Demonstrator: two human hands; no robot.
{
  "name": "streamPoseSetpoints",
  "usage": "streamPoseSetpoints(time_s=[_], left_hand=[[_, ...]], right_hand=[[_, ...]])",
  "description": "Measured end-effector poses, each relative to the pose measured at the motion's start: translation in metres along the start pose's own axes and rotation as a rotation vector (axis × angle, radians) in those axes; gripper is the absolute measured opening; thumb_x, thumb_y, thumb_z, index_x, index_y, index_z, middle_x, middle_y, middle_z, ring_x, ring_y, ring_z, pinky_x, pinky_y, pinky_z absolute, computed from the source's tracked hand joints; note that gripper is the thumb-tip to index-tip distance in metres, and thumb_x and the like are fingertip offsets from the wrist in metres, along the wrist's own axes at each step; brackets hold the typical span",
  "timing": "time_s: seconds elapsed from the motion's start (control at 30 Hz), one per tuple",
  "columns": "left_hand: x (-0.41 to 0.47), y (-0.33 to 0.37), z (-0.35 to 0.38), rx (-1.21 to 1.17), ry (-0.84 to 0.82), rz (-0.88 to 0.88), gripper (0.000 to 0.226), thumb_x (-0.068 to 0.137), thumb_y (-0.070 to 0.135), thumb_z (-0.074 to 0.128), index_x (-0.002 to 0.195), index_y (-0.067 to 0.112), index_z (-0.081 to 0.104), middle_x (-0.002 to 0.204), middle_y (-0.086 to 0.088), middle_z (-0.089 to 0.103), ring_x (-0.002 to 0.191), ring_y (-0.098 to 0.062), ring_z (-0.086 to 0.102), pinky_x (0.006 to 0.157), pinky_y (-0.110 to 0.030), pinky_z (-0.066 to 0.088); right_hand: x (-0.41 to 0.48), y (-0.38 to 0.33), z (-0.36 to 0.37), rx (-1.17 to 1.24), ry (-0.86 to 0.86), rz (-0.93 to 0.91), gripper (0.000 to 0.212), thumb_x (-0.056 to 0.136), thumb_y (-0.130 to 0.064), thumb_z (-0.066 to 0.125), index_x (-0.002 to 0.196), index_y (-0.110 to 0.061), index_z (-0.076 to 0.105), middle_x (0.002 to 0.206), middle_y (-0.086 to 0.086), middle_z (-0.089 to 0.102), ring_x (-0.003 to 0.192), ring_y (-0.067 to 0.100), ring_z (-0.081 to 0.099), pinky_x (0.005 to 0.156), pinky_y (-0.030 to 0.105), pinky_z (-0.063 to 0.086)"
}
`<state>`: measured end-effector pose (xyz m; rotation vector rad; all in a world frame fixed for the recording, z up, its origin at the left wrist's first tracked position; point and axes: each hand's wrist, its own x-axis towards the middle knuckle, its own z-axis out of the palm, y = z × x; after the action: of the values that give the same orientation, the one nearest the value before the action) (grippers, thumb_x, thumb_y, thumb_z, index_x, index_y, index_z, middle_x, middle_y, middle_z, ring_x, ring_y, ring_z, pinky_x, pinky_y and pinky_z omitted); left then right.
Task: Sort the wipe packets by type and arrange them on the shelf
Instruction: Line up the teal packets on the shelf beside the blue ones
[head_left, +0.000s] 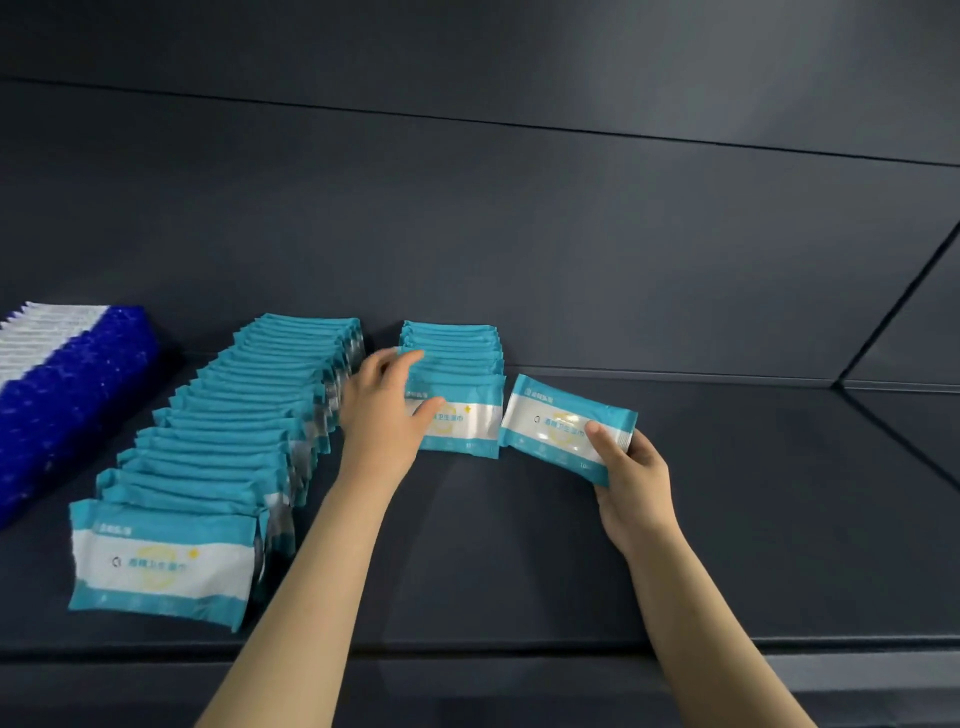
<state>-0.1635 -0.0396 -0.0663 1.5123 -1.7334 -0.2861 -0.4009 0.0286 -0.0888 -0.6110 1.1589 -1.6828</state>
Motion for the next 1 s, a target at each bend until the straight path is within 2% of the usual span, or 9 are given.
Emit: streamPoseSetpoints(time_s=[0.2, 0.3, 0.37, 0.53, 0.63, 0.7, 0.83, 0.9, 1.0], left_hand=[[-0.028, -0.018, 0.005, -0.200, -0.109, -0.302, 0.069, 0.091, 0.020, 0.068, 0.149, 0.016, 0.032, 0.142, -0.007, 0.047, 0.128, -0.025, 0.047, 0.106, -0.043, 0.042], [-0.024, -0.022, 0.003, -0.258, -0.096, -0.337, 0.037, 0.095, 0.012, 0.060, 0.132, 0.013, 0.052, 0.114, -0.002, 0.063, 0.098, -0.016, 0.059, 0.075, -0.023, 0.048], [-0.021, -0.025, -0.002, -0.342, -0.023, -0.367, 0.022, 0.097, 0.006, 0.054, 0.117, 0.011, 0.061, 0.103, 0.002, 0.063, 0.096, -0.016, 0.060, 0.067, -0.013, 0.041], [-0.021, -0.024, -0.005, -0.453, 0.041, -0.416, 0.026, 0.102, 0.014, 0.043, 0.114, 0.012, 0.066, 0.107, 0.004, 0.063, 0.106, -0.019, 0.059, 0.083, -0.027, 0.043], [-0.025, -0.021, -0.007, -0.538, -0.028, -0.412, 0.027, 0.102, 0.029, 0.049, 0.125, 0.019, 0.059, 0.101, 0.015, 0.059, 0.103, -0.009, 0.058, 0.076, -0.018, 0.041], [-0.028, -0.023, -0.004, -0.508, -0.109, -0.364, 0.044, 0.095, 0.032, 0.061, 0.136, 0.024, 0.050, 0.111, 0.015, 0.056, 0.104, -0.005, 0.054, 0.084, -0.020, 0.042], [-0.027, -0.031, 0.009, -0.355, -0.105, -0.279, 0.055, 0.083, 0.012, 0.070, 0.130, 0.032, 0.050, 0.123, 0.010, 0.058, 0.111, -0.020, 0.055, 0.094, -0.042, 0.050], [-0.024, -0.028, 0.009, -0.383, -0.071, -0.285, 0.050, 0.084, 0.005, 0.068, 0.125, 0.029, 0.051, 0.119, 0.008, 0.060, 0.103, -0.020, 0.060, 0.086, -0.038, 0.053], [-0.023, -0.025, 0.007, -0.380, -0.015, -0.296, 0.043, 0.086, 0.004, 0.067, 0.120, 0.026, 0.051, 0.115, 0.007, 0.060, 0.097, -0.017, 0.063, 0.080, -0.034, 0.053]], right_hand=[[0.000, 0.000, -0.001, -0.023, -0.064, -0.008, 0.021, 0.088, -0.015, 0.068, 0.108, -0.007, 0.067, 0.108, 0.007, 0.075, 0.101, 0.023, 0.072, 0.089, 0.035, 0.059], [-0.002, 0.005, 0.006, -0.171, -0.115, -0.057, 0.020, 0.090, -0.012, 0.069, 0.108, -0.004, 0.068, 0.106, 0.009, 0.075, 0.099, 0.025, 0.072, 0.086, 0.036, 0.058], [-0.003, 0.011, 0.016, -0.313, -0.126, -0.104, 0.018, 0.091, -0.012, 0.070, 0.107, -0.006, 0.069, 0.102, 0.005, 0.077, 0.096, 0.022, 0.073, 0.079, 0.031, 0.058], [0.000, 0.032, 0.060, -0.458, -0.115, -0.173, 0.009, 0.091, -0.020, 0.071, 0.100, -0.017, 0.070, 0.103, 0.001, 0.074, 0.094, 0.016, 0.072, 0.079, 0.028, 0.058], [0.004, 0.045, 0.084, -0.696, -0.051, -0.288, 0.016, 0.090, -0.029, 0.071, 0.104, -0.021, 0.070, 0.113, -0.006, 0.055, 0.097, 0.002, 0.059, 0.075, 0.006, 0.046], [0.006, 0.048, 0.090, -0.778, -0.035, -0.324, 0.023, 0.090, -0.032, 0.070, 0.110, -0.020, 0.068, 0.115, -0.006, 0.052, 0.095, -0.005, 0.053, 0.069, 0.001, 0.041], [0.008, 0.052, 0.092, -0.792, -0.034, -0.368, 0.022, 0.091, -0.032, 0.069, 0.110, -0.021, 0.068, 0.112, -0.005, 0.058, 0.099, 0.003, 0.058, 0.083, 0.016, 0.051], [0.010, 0.056, 0.095, -0.852, -0.004, -0.442, 0.025, 0.090, -0.035, 0.070, 0.110, -0.021, 0.069, 0.111, -0.007, 0.060, 0.105, 0.015, 0.058, 0.088, 0.033, 0.053], [0.007, 0.059, 0.101, -0.869, 0.018, -0.484, 0.025, 0.089, -0.035, 0.070, 0.110, -0.022, 0.066, 0.108, -0.010, 0.064, 0.106, 0.019, 0.056, 0.083, 0.029, 0.052]])
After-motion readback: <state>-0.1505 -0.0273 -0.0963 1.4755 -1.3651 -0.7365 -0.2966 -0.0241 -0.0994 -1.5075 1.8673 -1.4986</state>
